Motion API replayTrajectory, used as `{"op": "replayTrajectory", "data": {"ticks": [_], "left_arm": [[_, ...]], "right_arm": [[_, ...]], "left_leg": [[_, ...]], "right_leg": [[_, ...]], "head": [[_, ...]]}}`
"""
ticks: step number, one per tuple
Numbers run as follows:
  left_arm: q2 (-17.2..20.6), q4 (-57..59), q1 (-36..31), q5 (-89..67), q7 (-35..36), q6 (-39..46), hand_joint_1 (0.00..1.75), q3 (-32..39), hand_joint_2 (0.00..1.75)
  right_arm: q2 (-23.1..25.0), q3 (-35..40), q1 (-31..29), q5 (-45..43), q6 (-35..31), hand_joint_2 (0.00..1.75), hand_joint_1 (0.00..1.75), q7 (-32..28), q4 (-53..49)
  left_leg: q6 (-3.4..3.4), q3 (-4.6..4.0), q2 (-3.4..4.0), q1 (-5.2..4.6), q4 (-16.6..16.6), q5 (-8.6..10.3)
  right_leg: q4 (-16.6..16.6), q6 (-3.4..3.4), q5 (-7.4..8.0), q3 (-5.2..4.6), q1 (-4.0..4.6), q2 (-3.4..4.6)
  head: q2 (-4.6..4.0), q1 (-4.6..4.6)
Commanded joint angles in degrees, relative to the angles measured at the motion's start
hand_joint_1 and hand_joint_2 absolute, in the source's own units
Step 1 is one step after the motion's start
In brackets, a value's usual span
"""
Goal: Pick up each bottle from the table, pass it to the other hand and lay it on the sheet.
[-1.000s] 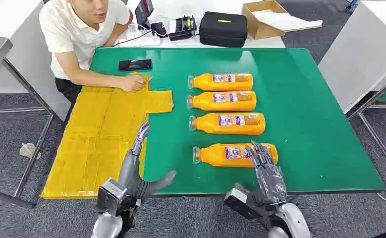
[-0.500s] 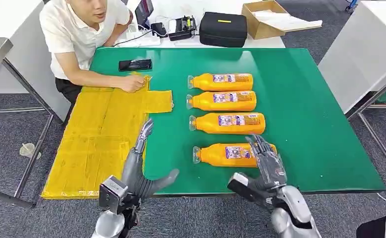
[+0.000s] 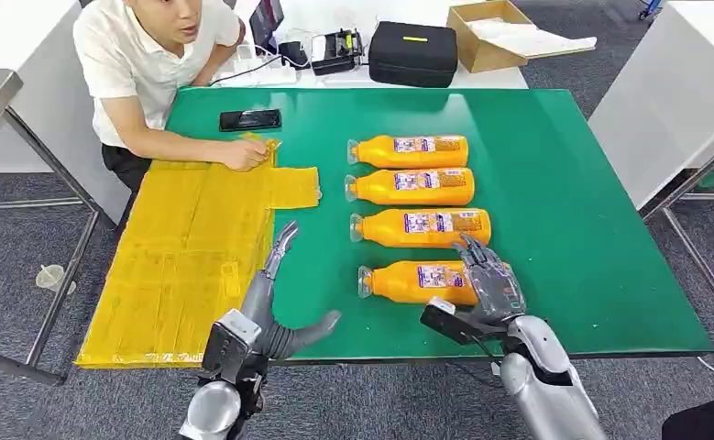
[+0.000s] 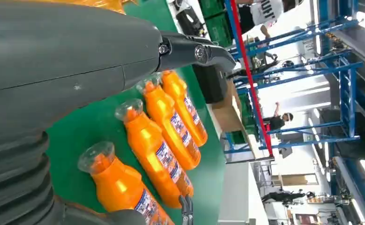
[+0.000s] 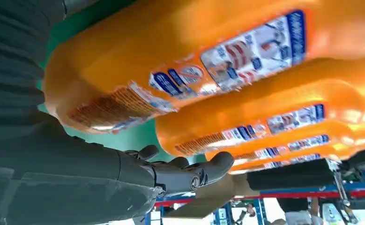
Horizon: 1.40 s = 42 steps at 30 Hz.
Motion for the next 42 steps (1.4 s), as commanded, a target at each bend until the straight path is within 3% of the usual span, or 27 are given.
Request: {"op": "replayTrajectory", "data": {"ticks": [1, 8, 16, 22, 29, 33, 42], "left_arm": [[-2.76, 5.11, -2.50, -0.05, 0.37, 0.22, 0.00, -1.10, 1.75], [-2.67, 4.82, -1.67, 1.58, 2.28, -0.76, 0.00, -0.99, 1.75], [-2.32, 3.43, -1.55, 1.28, 2.61, -0.72, 0.00, -1.07, 1.75], [-2.33, 2.92, -1.80, 1.01, 2.97, -0.85, 0.00, -1.19, 1.75], [-2.34, 2.92, -1.82, 1.00, 2.99, -0.87, 0.00, -1.17, 1.75], [-2.36, 2.26, -1.83, 1.00, 3.00, -0.87, 0.00, -1.08, 1.75], [-2.82, 3.19, -2.58, 2.10, 3.01, -1.60, 0.00, -2.48, 1.75]], "right_arm": [[-1.09, 2.32, -2.90, 0.01, 0.52, 1.75, 0.00, 0.11, 5.75], [-4.44, 4.67, -0.65, -2.46, 3.70, 1.75, 0.00, -0.05, 6.14], [-11.04, 8.73, 3.62, -4.28, 7.39, 1.75, 0.00, 1.95, -1.13], [-16.36, 10.65, -0.84, -7.39, 13.12, 1.75, 0.00, 4.18, -1.09], [-16.66, 11.23, -1.10, -7.51, 13.20, 1.75, 0.00, 4.24, -1.01], [-20.78, 14.68, -6.24, -9.99, 16.84, 1.75, 0.00, 5.31, -0.15], [-20.13, 16.62, -11.61, -12.17, 17.40, 1.75, 0.00, 5.18, 5.00]], "left_leg": [[0.01, 0.30, 0.06, 0.05, 0.08, -0.18], [0.04, 0.31, 0.03, 0.05, 0.11, -0.21], [0.02, 0.30, -0.11, 0.04, 0.12, -0.22], [0.04, 0.11, -0.01, -0.02, 0.10, -0.09], [0.02, 0.18, 0.03, -0.01, 0.06, -0.10], [0.03, 0.11, 0.13, -0.06, 0.10, -0.10], [0.03, 0.23, 0.22, -0.03, 0.10, -0.14]], "right_leg": [[0.00, -0.26, -0.16, 0.36, 0.11, -0.06], [-0.02, -0.25, -0.18, 0.41, 0.11, -0.09], [0.02, -0.26, -0.24, 0.42, 0.10, -0.23], [0.03, -0.14, -0.09, 0.15, 0.01, -0.08], [-0.02, -0.16, -0.08, 0.25, 0.05, -0.03], [0.05, -0.11, -0.04, 0.13, 0.00, 0.07], [0.00, -0.17, -0.04, 0.26, 0.05, 0.14]], "head": [[0.00, 0.02], [0.00, 0.00], [0.00, 0.00], [0.00, 0.00], [0.00, 0.00], [0.00, 0.00], [0.00, -0.02]]}}
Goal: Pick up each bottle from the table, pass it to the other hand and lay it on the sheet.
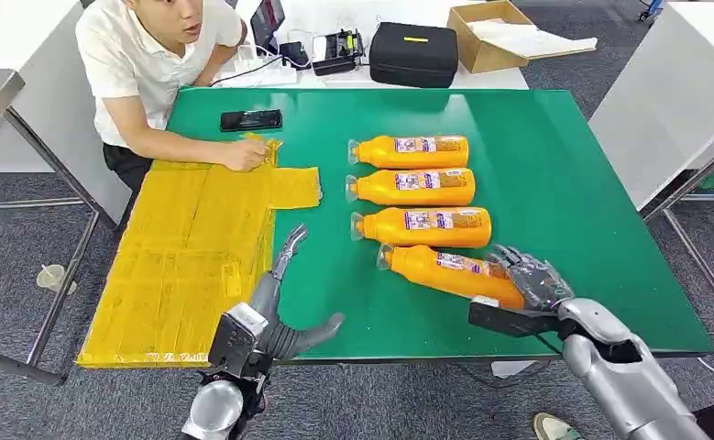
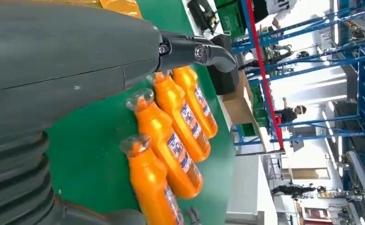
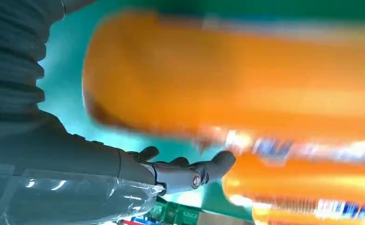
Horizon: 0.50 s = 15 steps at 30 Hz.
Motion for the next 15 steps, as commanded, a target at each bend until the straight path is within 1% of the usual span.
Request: {"op": "replayTrajectory", "data": {"ticks": [1, 2, 3, 4, 5, 6, 9, 11, 15], "left_arm": [[-2.78, 2.22, -2.20, 0.93, 0.19, -0.48, 0.00, -2.02, 1.75], [-2.73, 2.32, -2.29, 1.02, 0.19, -0.48, 0.00, -2.12, 1.75], [-2.70, 2.41, -2.32, 1.09, 0.19, -0.46, 0.00, -2.18, 1.75], [-2.77, 2.65, -2.34, 1.30, 0.24, -0.39, 0.00, -2.08, 1.75], [-2.76, 2.69, -2.34, 1.31, 0.24, -0.39, 0.00, -2.09, 1.75], [-2.74, 2.80, -2.37, 1.41, 0.21, -0.40, 0.00, -2.14, 1.75], [-2.71, 2.68, -2.34, 1.61, 0.13, -0.38, 0.00, -2.30, 1.75], [-2.73, 2.55, -2.28, 1.66, 0.09, -0.40, 0.00, -2.54, 1.75], [-2.73, 2.54, -2.28, 1.66, 0.09, -0.40, 0.00, -2.57, 1.75]], "right_arm": [[1.03, 5.24, -8.05, -1.74, -0.57, 1.75, 0.00, 0.04, 8.45], [1.53, 5.44, -8.39, -1.79, -1.09, 1.75, 0.00, -0.14, 9.22], [1.86, 5.63, -8.43, -1.79, -1.50, 1.75, 0.00, -0.24, 9.67], [2.11, 5.73, -8.19, -1.84, -1.85, 1.75, 0.00, -0.29, 9.84], [2.20, 5.71, -8.00, -1.90, -1.98, 1.75, 0.00, -0.28, 9.87], [2.34, 5.88, -7.89, -1.81, -2.24, 1.75, 0.00, -0.15, 10.07], [3.37, 5.81, -8.01, -1.62, -2.89, 1.75, 0.00, 0.46, 11.37], [3.96, 5.28, -7.46, -2.04, -3.38, 1.75, 0.00, 0.62, 12.07], [4.03, 5.22, -7.31, -2.09, -3.51, 1.75, 0.00, 0.63, 12.15]], "left_leg": [[0.00, 0.24, 0.27, 0.04, 0.09, -0.18], [-0.01, 0.14, 0.19, 0.04, 0.05, -0.10], [-0.02, 0.24, 0.28, 0.06, 0.08, -0.17], [-0.01, 0.15, 0.17, 0.04, 0.03, -0.09], [-0.01, 0.25, 0.22, 0.07, 0.06, -0.15], [-0.01, 0.15, 0.11, 0.05, 0.01, -0.08], [-0.01, 0.39, 0.23, 0.08, 0.10, -0.25], [0.00, 0.19, 0.14, 0.06, 0.02, -0.11], [0.00, 0.21, 0.11, 0.07, 0.06, -0.13]], "right_leg": [[0.02, -0.25, -0.08, 0.22, 0.09, 0.16], [-0.01, -0.18, -0.04, 0.13, 0.08, 0.11], [0.00, -0.25, -0.07, 0.22, 0.11, 0.17], [-0.03, -0.17, -0.02, 0.13, 0.08, 0.09], [-0.03, -0.24, -0.07, 0.23, 0.12, 0.12], [-0.05, -0.16, -0.04, 0.15, 0.09, 0.03], [-0.02, -0.32, -0.17, 0.39, 0.15, 0.09], [-0.05, -0.17, -0.06, 0.19, 0.10, 0.06], [-0.01, -0.21, -0.09, 0.22, 0.11, 0.01]], "head": [[0.00, 0.00], [0.00, 0.00], [0.00, -0.02], [0.00, -0.02], [0.00, 0.00], [0.00, 0.00], [0.00, -0.02], [0.00, -0.02], [0.00, 0.00]]}}
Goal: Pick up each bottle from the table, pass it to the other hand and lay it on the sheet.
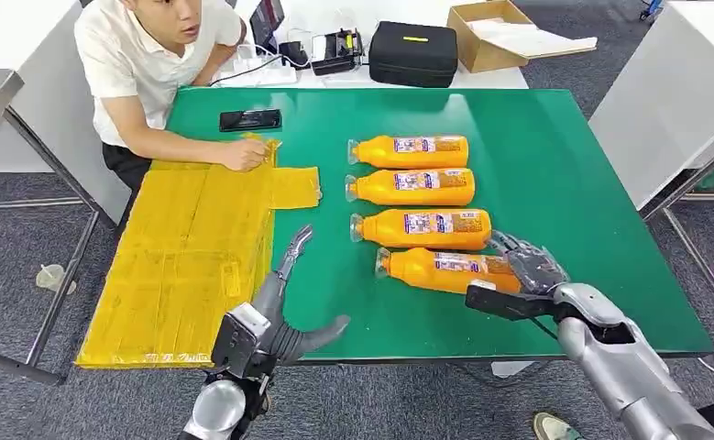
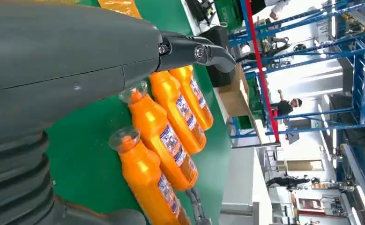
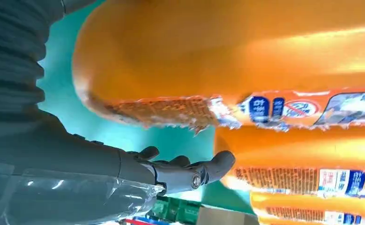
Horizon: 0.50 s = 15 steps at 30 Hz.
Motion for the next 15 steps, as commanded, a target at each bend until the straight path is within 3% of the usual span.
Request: {"op": "replayTrajectory", "data": {"ticks": [1, 11, 15], "left_arm": [[-2.69, 2.44, -1.89, 0.35, 0.05, 0.25, 0.00, -1.35, 1.75], [-2.33, 2.18, -1.49, 0.26, 0.26, 0.85, 0.00, -1.49, 1.75], [-2.44, 2.61, -1.81, 0.26, 0.26, 0.80, 0.00, -1.43, 1.75]], "right_arm": [[3.21, 1.43, -1.81, -0.60, -1.05, 1.75, 0.00, 0.25, 6.28], [5.77, -1.70, 8.01, -1.22, -2.87, 1.75, 0.00, 0.09, 1.71], [6.27, -3.10, 8.36, -2.07, -2.33, 1.75, 0.00, 0.37, 2.97]], "left_leg": [[0.00, 0.10, 0.08, 0.05, 0.03, -0.07], [-0.02, 0.31, -0.04, 0.12, 0.00, -0.15], [-0.01, 0.26, -0.09, 0.14, 0.01, -0.10]], "right_leg": [[-0.03, -0.14, -0.03, 0.13, 0.07, 0.02], [-0.10, -0.24, -0.15, 0.39, 0.16, -0.14], [-0.09, -0.22, -0.12, 0.32, 0.16, -0.20]], "head": [[0.00, 0.00], [0.00, 0.00], [0.00, 0.02]]}}
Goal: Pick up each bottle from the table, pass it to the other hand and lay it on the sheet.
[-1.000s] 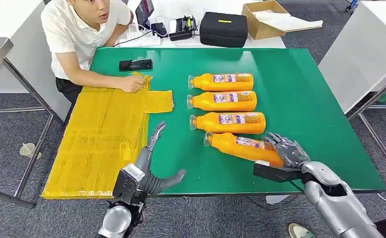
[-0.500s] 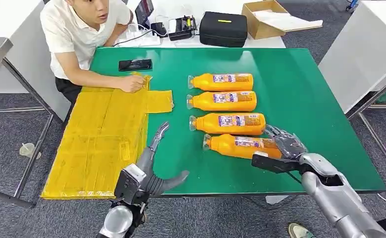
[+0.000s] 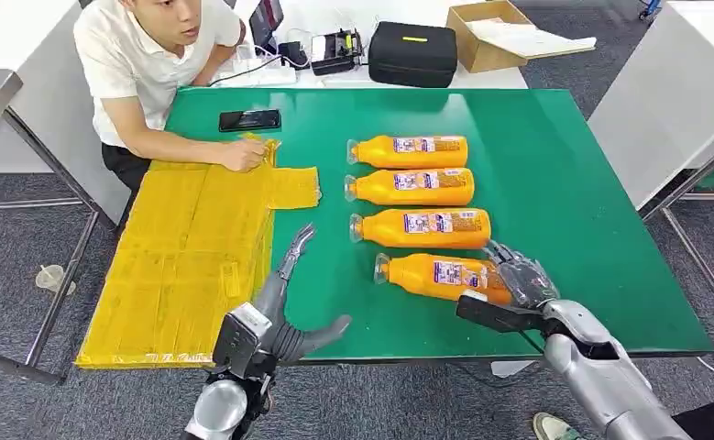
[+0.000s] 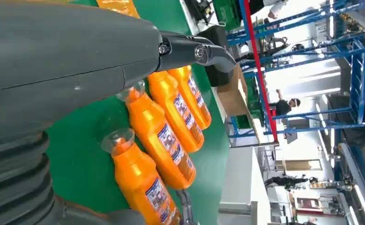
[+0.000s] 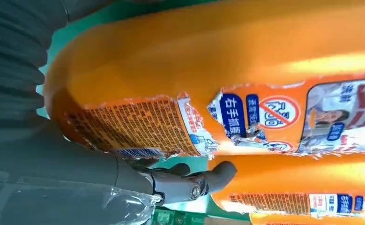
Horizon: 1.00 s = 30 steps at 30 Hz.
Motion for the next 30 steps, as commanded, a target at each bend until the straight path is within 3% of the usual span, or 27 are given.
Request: {"op": "replayTrajectory", "data": {"ticks": [1, 3, 4, 6, 7, 8, 27, 30], "left_arm": [[-2.51, 2.67, -1.77, -0.09, 0.26, 0.17, 0.00, -0.85, 1.75], [-2.55, 2.89, -2.01, -0.09, 0.27, 0.15, 0.00, -1.06, 1.75], [-2.54, 2.91, -2.10, -0.08, 0.23, 0.13, 0.00, -1.12, 1.75], [-2.59, 2.98, -2.21, -0.09, 0.23, 0.12, 0.00, -1.21, 1.75], [-2.59, 3.01, -2.25, -0.09, 0.23, 0.11, 0.00, -1.25, 1.75], [-2.57, 3.04, -2.32, -0.08, 0.21, 0.10, 0.00, -1.30, 1.75], [-2.60, 3.41, -2.54, 0.31, -0.05, -0.04, 0.00, -1.39, 1.75], [-2.62, 3.64, -2.69, 0.61, -0.19, -0.16, 0.00, -1.46, 1.75]], "right_arm": [[3.22, -2.75, 4.59, -1.37, 1.18, 1.75, 0.00, 0.23, 2.11], [3.29, -3.29, 4.18, -1.57, 1.73, 1.75, 0.00, 0.06, 3.91], [3.16, -3.28, 4.14, -1.72, 2.21, 1.75, 0.54, -0.18, 4.38], [3.00, -3.39, 4.23, -1.77, 2.26, 1.75, 0.54, -0.31, 4.77], [3.00, -3.56, 4.28, -1.91, 2.34, 1.75, 1.52, -0.40, 5.02], [2.76, -3.63, 4.51, -2.20, 2.83, 1.75, 1.75, -0.61, 5.11], [3.11, -4.78, 4.89, -2.96, 3.05, 1.75, 1.73, -0.52, 6.23], [3.92, -6.04, 5.13, -3.94, 3.22, 1.75, 1.57, -0.58, 7.68]], "left_leg": [[-0.01, 0.30, -0.12, 0.10, 0.02, -0.12], [0.00, 0.31, -0.11, 0.11, 0.02, -0.11], [0.00, 0.24, -0.12, 0.09, 0.00, -0.05], [0.00, 0.26, -0.07, 0.08, -0.01, -0.04], [0.00, 0.35, -0.04, 0.08, 0.02, -0.09], [-0.02, 0.34, -0.03, 0.09, -0.01, -0.08], [0.00, 0.56, 0.03, 0.11, 0.00, -0.12], [0.00, 0.59, 0.01, 0.12, 0.01, -0.15]], "right_leg": [[-0.09, -0.25, -0.14, 0.43, 0.15, -0.23], [-0.09, -0.26, -0.12, 0.42, 0.16, -0.22], [-0.10, -0.18, -0.06, 0.33, 0.13, -0.20], [-0.09, -0.14, -0.03, 0.28, 0.11, -0.14], [-0.08, -0.22, -0.07, 0.38, 0.13, -0.15], [-0.10, -0.19, -0.03, 0.34, 0.13, -0.12], [-0.13, -0.27, -0.09, 0.56, 0.17, -0.21], [-0.14, -0.30, -0.11, 0.61, 0.19, -0.24]], "head": [[0.00, -0.02], [0.00, -0.02], [0.00, 0.00], [0.00, 0.00], [0.00, 0.00], [0.00, -0.02], [0.00, 0.00], [0.00, 0.00]]}}
